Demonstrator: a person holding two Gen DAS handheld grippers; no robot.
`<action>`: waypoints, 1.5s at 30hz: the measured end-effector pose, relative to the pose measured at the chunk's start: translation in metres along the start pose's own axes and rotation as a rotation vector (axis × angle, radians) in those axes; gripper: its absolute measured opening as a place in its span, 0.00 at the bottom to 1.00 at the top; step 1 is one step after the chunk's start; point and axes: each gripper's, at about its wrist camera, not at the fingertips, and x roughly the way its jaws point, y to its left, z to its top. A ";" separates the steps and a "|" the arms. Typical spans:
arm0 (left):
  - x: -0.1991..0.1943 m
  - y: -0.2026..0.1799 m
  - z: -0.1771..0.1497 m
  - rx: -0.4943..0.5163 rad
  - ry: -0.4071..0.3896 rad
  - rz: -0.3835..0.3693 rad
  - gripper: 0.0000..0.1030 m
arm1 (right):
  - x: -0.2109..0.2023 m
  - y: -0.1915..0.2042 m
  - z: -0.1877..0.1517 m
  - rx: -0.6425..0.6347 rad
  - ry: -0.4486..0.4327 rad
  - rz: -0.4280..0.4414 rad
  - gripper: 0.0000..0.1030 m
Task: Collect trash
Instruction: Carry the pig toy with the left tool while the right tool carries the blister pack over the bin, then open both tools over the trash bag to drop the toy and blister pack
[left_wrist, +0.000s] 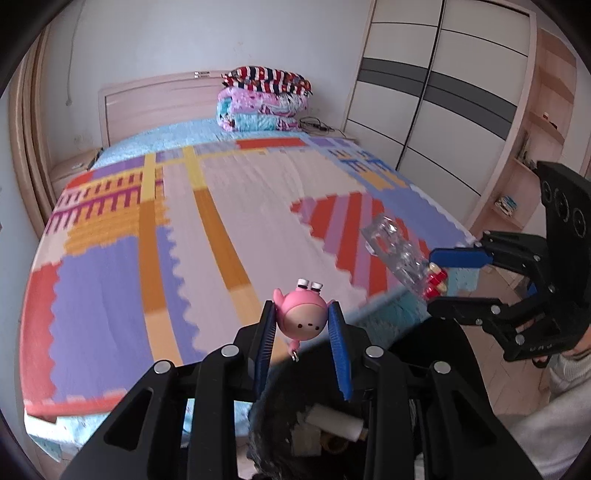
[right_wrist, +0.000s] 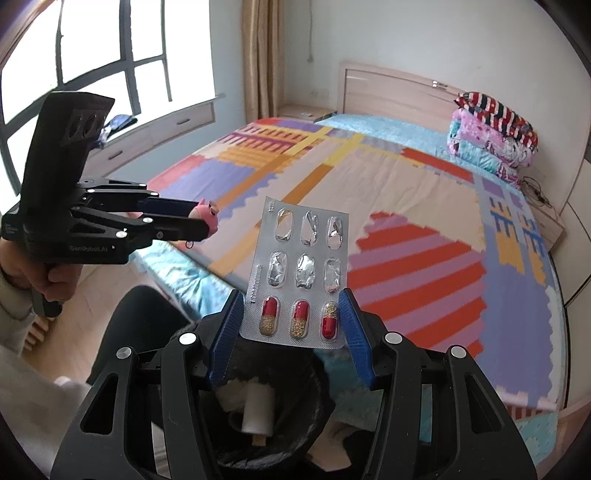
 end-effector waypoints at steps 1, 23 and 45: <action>0.001 -0.001 -0.004 -0.005 0.006 -0.003 0.27 | 0.001 0.000 -0.003 0.010 0.004 0.004 0.51; 0.065 -0.011 -0.111 -0.106 0.248 -0.059 0.27 | 0.072 0.023 -0.098 0.087 0.249 0.158 0.51; 0.110 -0.013 -0.138 -0.118 0.398 -0.054 0.28 | 0.117 0.021 -0.126 0.126 0.372 0.156 0.55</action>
